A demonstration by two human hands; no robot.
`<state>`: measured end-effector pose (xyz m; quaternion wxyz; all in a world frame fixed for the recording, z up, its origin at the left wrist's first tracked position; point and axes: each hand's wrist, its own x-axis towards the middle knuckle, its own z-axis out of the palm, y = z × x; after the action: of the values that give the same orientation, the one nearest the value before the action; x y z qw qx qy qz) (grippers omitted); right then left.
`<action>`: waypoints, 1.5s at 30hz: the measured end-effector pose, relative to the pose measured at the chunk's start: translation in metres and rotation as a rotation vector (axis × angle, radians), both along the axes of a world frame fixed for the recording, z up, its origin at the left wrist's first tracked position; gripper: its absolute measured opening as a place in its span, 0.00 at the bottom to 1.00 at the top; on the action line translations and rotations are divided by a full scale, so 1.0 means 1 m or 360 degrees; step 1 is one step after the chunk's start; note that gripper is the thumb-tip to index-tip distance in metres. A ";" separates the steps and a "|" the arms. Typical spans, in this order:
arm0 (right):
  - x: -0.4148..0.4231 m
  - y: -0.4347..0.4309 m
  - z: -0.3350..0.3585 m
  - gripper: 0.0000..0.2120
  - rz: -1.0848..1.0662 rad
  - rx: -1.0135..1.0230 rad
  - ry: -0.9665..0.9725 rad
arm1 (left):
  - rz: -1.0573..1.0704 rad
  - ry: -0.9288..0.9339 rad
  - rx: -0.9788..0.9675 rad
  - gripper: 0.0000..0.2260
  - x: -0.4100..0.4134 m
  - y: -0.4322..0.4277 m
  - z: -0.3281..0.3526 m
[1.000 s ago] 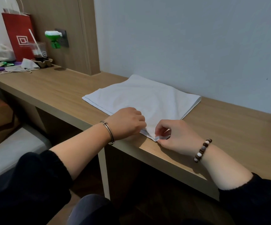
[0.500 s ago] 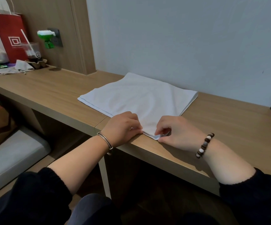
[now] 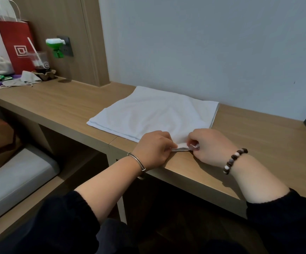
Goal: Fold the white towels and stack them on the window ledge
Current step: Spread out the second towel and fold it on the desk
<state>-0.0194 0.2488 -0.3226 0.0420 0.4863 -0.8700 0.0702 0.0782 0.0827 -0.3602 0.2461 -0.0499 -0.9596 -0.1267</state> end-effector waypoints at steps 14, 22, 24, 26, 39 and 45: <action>-0.010 0.005 -0.004 0.12 -0.0699 -0.0285 -0.0109 | -0.0036 -0.0197 0.0212 0.09 -0.016 0.036 0.001; -0.029 -0.002 -0.010 0.16 -0.0843 -0.0123 -0.0116 | -0.0088 -0.0208 0.0347 0.07 -0.015 0.037 0.003; -0.030 -0.001 -0.014 0.15 -0.0822 0.0008 -0.0116 | -0.0086 -0.0228 0.0380 0.08 -0.014 0.037 0.004; -0.030 0.001 -0.019 0.16 -0.0774 0.0027 -0.0142 | -0.0082 -0.0231 0.0405 0.08 -0.015 0.037 0.006; -0.037 -0.002 -0.011 0.14 -0.0681 -0.1188 -0.0614 | 0.0717 -0.0176 0.0090 0.14 -0.026 0.023 0.020; -0.123 0.003 -0.033 0.17 -0.1222 -0.0782 -0.0298 | 0.0611 -0.0519 0.0042 0.25 -0.064 0.025 0.013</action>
<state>-0.1428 0.2516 -0.3556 0.1003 0.0962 -0.9447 0.2972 0.0146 0.1081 -0.3468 0.1084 0.1575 -0.9768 -0.0967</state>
